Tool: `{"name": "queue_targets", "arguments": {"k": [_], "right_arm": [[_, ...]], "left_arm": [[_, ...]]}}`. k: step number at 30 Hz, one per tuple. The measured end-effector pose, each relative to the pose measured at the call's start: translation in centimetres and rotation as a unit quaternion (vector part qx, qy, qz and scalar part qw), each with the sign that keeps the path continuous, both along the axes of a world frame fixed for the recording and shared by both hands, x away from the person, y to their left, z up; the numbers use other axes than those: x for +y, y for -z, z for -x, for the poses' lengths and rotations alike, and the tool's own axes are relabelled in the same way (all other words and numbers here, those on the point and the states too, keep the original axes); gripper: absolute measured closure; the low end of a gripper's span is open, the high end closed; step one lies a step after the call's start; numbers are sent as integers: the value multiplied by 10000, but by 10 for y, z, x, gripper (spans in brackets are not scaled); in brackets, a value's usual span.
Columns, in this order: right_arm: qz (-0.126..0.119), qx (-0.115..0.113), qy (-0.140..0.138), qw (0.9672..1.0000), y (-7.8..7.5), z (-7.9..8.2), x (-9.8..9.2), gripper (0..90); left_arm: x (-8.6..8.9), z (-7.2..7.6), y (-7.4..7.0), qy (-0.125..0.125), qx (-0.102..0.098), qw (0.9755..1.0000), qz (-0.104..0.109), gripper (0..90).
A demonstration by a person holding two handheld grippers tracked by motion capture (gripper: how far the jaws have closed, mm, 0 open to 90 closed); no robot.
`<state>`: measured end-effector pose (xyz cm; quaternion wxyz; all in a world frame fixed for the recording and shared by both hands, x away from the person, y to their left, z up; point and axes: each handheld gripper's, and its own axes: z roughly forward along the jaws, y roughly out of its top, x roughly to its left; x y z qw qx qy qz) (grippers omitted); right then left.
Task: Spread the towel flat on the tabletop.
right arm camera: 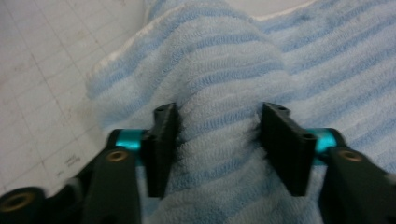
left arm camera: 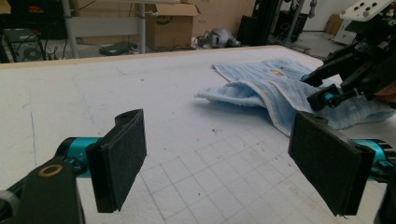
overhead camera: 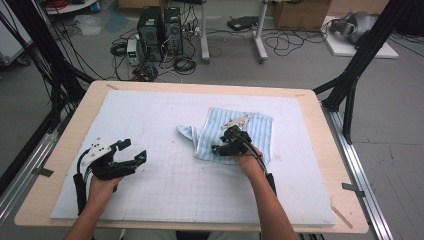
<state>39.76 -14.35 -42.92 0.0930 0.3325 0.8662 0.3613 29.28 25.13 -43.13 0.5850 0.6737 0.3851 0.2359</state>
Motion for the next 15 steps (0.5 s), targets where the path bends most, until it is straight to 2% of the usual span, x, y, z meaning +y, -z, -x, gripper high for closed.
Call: {"name": "queue_targets", "arguments": {"k": [1, 3, 7, 9, 13, 15], "right_arm": [[-38, -25, 1, 10000, 0, 1, -1, 646], [-59, -14, -80, 9999, -2, 4, 0, 728], [-283, 231, -514, 9980, -9, 14, 5, 744], [-507, 412, -751, 9950, -12, 20, 9, 742], [-639, 607, -1291, 9877, -18, 35, 22, 737], [-705, 683, -1469, 9843, -21, 41, 27, 735]], "left_arm": [[0, 0, 0, -6, -7, 10000, 21, 195], [1, 1, 0, -12, 3, 10000, 30, 195], [3, 2, 0, -55, -26, 10000, 75, 195], [4, 3, -1, -57, -40, 9999, 89, 195], [5, 4, -2, -76, -58, 9999, 96, 195], [5, 4, -2, -82, -66, 9999, 112, 195]]}}
